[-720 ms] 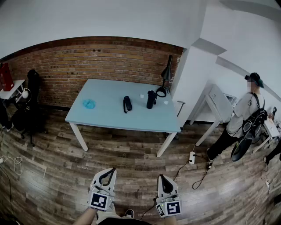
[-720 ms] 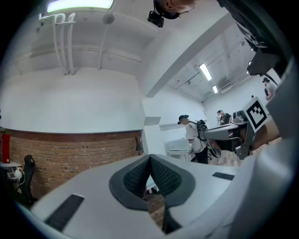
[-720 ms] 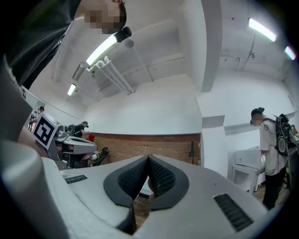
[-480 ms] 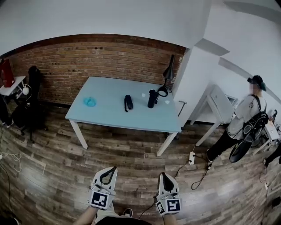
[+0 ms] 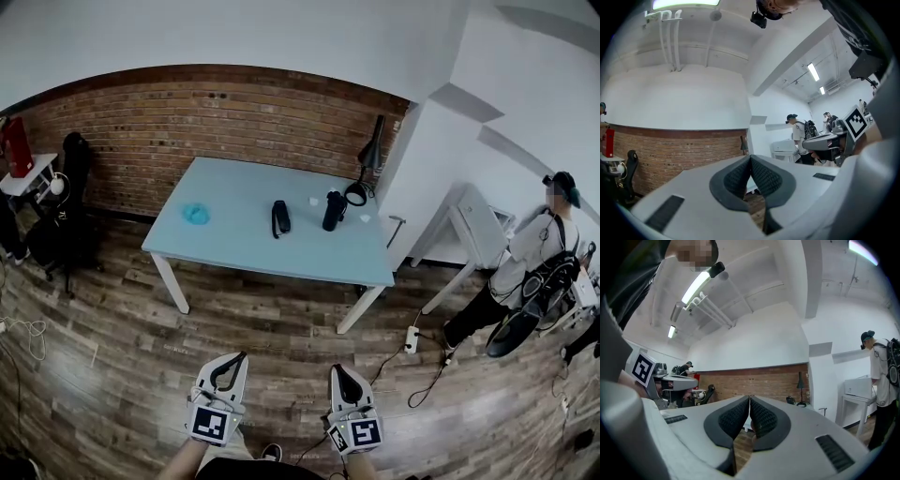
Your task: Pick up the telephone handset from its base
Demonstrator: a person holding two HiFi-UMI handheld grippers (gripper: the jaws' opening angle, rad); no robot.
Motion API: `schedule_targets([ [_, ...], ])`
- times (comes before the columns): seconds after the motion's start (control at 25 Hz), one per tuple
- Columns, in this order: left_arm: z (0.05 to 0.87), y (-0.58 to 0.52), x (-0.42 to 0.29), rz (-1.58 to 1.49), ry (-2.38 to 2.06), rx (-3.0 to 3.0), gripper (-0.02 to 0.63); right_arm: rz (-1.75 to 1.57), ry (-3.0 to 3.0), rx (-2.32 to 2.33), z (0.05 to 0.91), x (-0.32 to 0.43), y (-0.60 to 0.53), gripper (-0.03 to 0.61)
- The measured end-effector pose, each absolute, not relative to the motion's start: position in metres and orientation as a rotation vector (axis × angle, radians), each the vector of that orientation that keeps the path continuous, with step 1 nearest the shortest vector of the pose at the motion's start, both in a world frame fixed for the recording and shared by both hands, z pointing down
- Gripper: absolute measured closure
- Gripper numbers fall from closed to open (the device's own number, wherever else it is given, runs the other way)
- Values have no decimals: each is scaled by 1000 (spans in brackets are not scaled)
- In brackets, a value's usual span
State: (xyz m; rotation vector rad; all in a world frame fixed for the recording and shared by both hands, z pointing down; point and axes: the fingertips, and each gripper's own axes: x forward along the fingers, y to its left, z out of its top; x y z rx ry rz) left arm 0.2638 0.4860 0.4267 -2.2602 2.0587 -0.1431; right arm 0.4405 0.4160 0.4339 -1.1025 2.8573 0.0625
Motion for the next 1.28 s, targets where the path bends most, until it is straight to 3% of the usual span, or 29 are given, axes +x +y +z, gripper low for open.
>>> schedule_targets([
  [1.28,438,403,42,-132,2098,-2323,594,87,2932,-1001,421,174,325,565],
])
